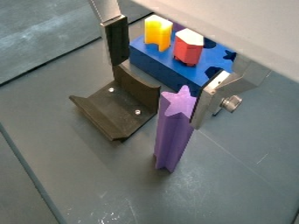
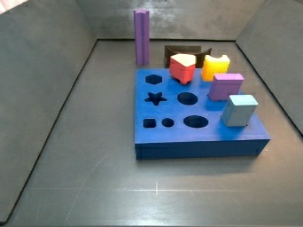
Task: Pick up the star object. Move up. Move to above the board. Insert the star object.
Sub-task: Pick up the star object.
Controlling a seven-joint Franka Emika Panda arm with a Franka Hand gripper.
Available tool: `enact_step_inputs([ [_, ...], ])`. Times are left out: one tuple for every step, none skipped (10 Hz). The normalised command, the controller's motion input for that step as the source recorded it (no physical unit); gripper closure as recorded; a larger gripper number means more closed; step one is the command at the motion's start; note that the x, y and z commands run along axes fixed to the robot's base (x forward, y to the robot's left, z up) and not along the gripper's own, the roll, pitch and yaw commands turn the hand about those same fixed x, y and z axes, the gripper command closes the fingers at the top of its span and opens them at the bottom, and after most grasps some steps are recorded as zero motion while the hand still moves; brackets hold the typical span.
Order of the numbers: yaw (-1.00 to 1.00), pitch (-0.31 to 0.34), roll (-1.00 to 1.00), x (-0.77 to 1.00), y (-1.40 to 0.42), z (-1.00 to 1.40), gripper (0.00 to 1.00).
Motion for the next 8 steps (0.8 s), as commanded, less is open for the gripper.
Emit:
enact_step_inputs([
  [0.00, -0.003, 0.03, -0.08, -0.06, -0.39, 0.00],
  [0.02, -0.039, 0.04, -0.42, -0.09, -0.44, 0.00],
  [0.05, -0.063, 0.02, -0.46, -0.10, -0.30, 0.00],
  [0.14, -0.053, 0.01, -0.18, -0.07, -0.31, 0.00],
  [0.24, -0.024, 0.00, 0.00, -0.01, -0.32, 0.00],
  [0.27, -0.020, 0.00, 0.00, 0.00, -0.30, 0.00],
  [0.33, -0.039, 0.00, 0.00, -0.07, -0.33, 0.00],
  [0.40, 0.000, 0.00, 0.02, -0.22, -0.34, 0.00],
])
